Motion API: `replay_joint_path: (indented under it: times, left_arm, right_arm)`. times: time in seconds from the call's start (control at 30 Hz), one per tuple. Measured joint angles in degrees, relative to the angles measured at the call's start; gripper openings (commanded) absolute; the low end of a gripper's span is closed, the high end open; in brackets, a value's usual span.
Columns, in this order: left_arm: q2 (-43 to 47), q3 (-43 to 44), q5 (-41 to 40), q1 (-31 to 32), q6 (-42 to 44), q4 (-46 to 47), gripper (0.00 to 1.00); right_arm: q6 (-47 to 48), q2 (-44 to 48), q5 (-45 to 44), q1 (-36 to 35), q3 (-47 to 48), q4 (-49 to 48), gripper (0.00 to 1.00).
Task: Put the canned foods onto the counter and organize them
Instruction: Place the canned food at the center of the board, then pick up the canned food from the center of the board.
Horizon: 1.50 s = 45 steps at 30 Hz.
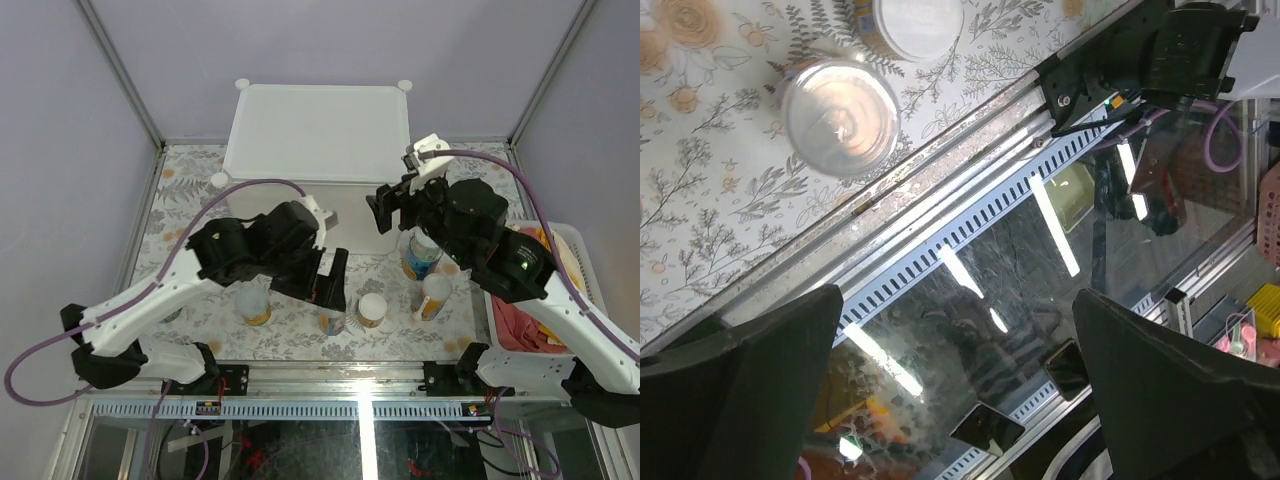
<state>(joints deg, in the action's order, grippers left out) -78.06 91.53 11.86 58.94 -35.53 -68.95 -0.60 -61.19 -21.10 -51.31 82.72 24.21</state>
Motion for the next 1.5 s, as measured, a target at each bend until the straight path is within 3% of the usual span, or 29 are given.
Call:
replay_joint_path:
  times: [0.23, 0.47, 0.6, 0.73, 0.83, 1.1, 1.5]
  left_arm:
    - [10.67, -5.79, -5.88, 0.00, -3.98, 1.64, 1.00]
    - [14.34, -7.48, -16.15, 0.00, -6.88, 4.70, 0.99]
    - [17.14, -7.48, -24.30, 0.00, -8.17, 6.08, 1.00]
    - [19.63, -7.48, -30.84, 0.00, -9.27, 6.73, 1.00]
    - [20.35, -7.48, -34.29, 0.00, -9.88, 6.82, 1.00]
    - [21.29, -7.48, -40.11, 0.00, -10.51, 6.93, 1.00]
    - [25.46, -9.11, -46.66, 0.00, -12.17, 11.65, 1.00]
  right_arm:
    - [-4.37, 9.11, 7.02, -1.86, -13.68, -0.57, 0.77]
    - [-7.39, 15.87, 6.54, -7.08, -28.35, -4.20, 0.79]
    - [-7.52, 16.44, 1.95, -12.22, -33.59, -6.32, 0.80]
    - [-6.64, 16.44, -7.56, -21.77, -37.09, -9.22, 0.81]
    - [-6.10, 16.31, -13.20, -27.82, -38.38, -11.89, 0.92]
    - [-5.18, 13.42, -28.35, -43.98, -40.02, -19.87, 0.94]
    - [-6.84, 7.61, -36.89, -44.92, -50.14, -33.18, 0.96]
